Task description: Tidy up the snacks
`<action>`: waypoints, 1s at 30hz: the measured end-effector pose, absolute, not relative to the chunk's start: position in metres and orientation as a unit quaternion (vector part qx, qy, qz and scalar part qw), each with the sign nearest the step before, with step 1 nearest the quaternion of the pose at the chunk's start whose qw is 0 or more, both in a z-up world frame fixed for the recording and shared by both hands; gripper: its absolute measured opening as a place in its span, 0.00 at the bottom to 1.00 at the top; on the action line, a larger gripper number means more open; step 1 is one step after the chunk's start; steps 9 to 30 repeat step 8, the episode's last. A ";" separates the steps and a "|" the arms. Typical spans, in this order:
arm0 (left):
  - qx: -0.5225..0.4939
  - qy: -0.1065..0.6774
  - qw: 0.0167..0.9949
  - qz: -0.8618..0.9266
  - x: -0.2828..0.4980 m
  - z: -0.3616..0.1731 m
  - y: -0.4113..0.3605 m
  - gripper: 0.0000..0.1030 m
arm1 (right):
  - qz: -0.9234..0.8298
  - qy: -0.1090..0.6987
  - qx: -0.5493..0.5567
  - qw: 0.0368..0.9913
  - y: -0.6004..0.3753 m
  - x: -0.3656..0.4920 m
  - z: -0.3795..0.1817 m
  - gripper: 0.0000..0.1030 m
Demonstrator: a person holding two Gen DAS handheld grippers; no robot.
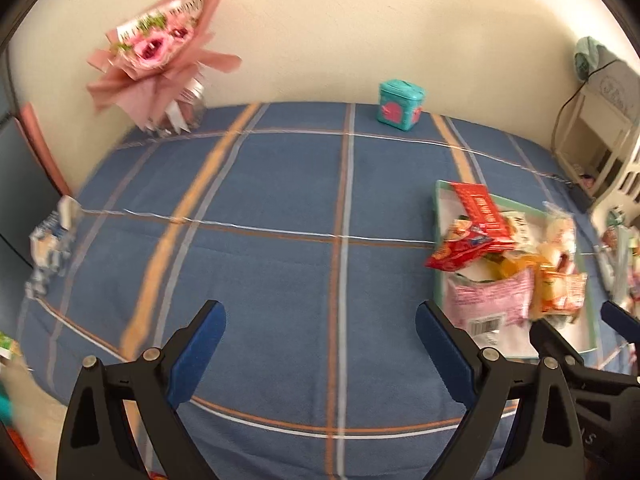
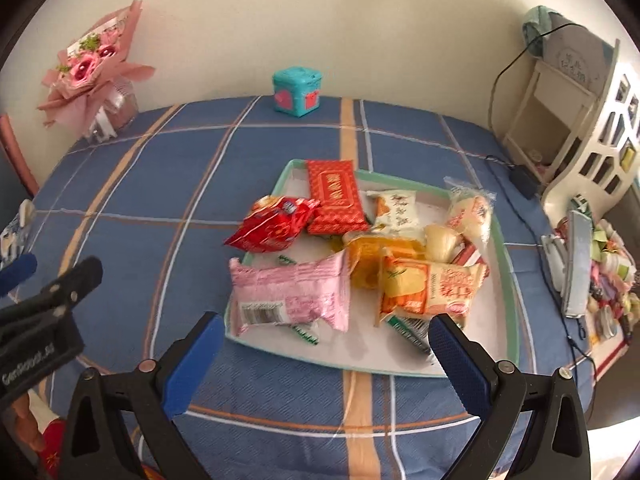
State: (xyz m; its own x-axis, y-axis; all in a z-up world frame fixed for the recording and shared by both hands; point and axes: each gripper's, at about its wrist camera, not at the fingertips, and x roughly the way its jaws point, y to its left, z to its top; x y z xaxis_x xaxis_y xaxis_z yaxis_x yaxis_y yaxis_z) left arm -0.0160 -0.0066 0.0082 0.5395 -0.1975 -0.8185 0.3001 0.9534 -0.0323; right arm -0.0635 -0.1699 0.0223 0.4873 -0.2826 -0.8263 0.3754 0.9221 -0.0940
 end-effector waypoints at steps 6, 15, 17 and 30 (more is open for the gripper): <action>0.033 0.476 0.861 -0.179 -0.016 0.004 -0.015 0.93 | -0.210 0.459 0.063 0.861 -0.176 -0.069 0.024 1.00; 0.045 0.478 0.860 -0.175 -0.016 0.002 -0.019 0.93 | -0.212 0.457 0.062 0.862 -0.176 -0.070 0.025 1.00; 0.045 0.478 0.860 -0.175 -0.016 0.002 -0.019 0.93 | -0.212 0.457 0.062 0.862 -0.176 -0.070 0.025 1.00; 0.045 0.478 0.860 -0.175 -0.016 0.002 -0.019 0.93 | -0.212 0.457 0.062 0.862 -0.176 -0.070 0.025 1.00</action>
